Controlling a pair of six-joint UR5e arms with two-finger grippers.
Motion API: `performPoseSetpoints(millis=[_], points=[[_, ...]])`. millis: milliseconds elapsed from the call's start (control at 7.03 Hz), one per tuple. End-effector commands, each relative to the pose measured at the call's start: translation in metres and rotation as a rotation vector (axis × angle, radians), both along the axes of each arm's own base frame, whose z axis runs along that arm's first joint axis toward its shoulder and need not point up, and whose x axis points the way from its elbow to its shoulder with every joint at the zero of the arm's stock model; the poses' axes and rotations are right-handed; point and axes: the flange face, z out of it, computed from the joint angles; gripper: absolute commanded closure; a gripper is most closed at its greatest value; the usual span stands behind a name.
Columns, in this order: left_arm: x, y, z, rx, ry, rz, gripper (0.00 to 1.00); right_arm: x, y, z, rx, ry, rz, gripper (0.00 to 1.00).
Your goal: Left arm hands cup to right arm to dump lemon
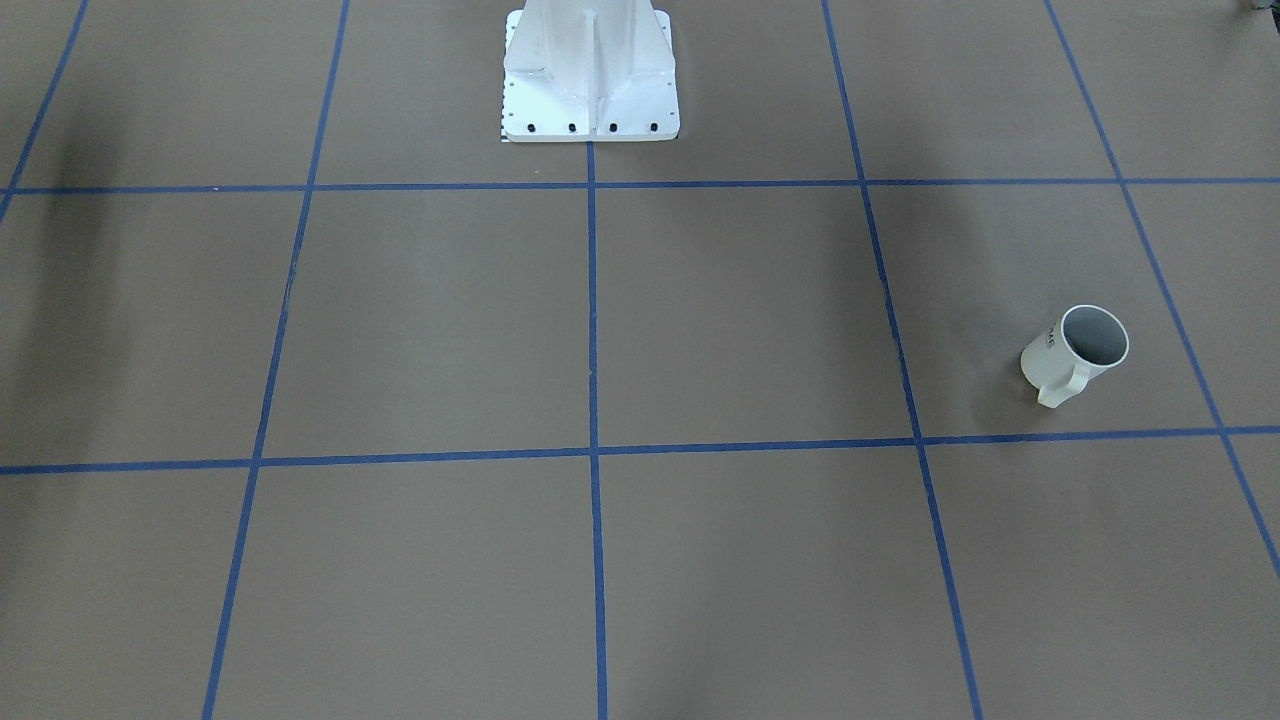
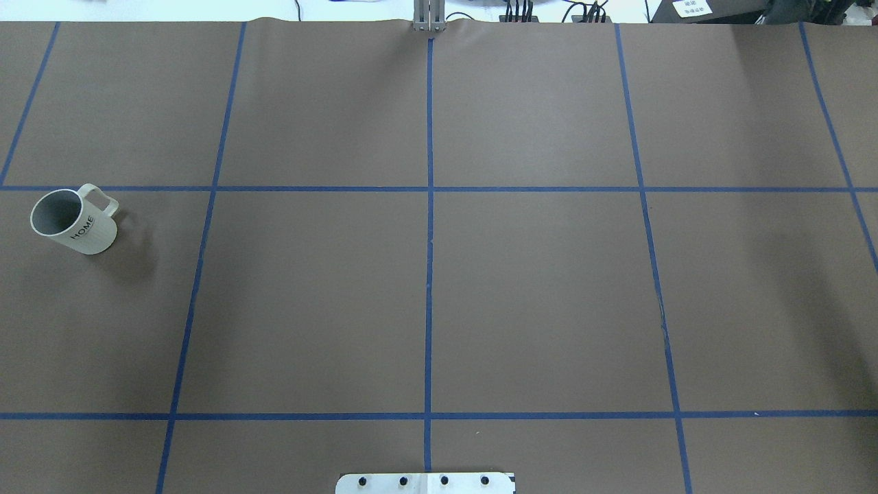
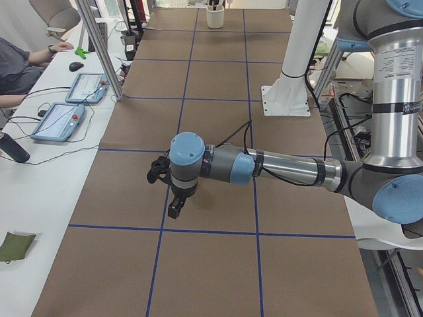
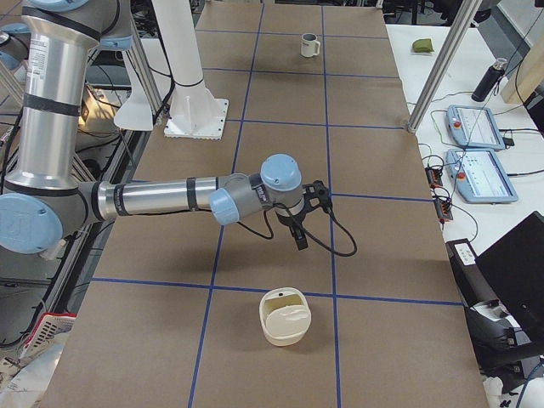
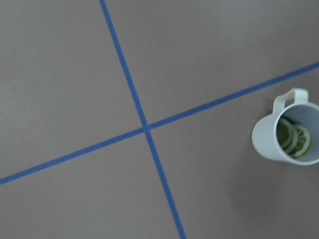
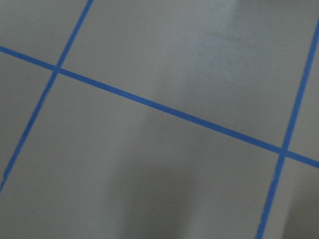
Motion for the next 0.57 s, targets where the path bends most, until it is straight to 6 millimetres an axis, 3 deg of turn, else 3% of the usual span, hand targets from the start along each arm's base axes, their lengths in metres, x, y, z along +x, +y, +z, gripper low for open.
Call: performPoseSetpoints(millis=[0,142,427], points=[[0.022,-0.006,-0.019,-0.019,0.07,-0.012,0.0,-0.054,-0.024,-0.068,-0.009,-0.076,0.0,0.0],[0.066,-0.008,-0.022,-0.067,0.079,0.035,0.0,-0.087,-0.034,-0.098,-0.032,-0.102,0.007,0.0],[0.118,-0.014,-0.027,-0.206,0.102,-0.018,0.0,-0.129,-0.043,-0.128,-0.027,-0.105,0.011,0.04]])
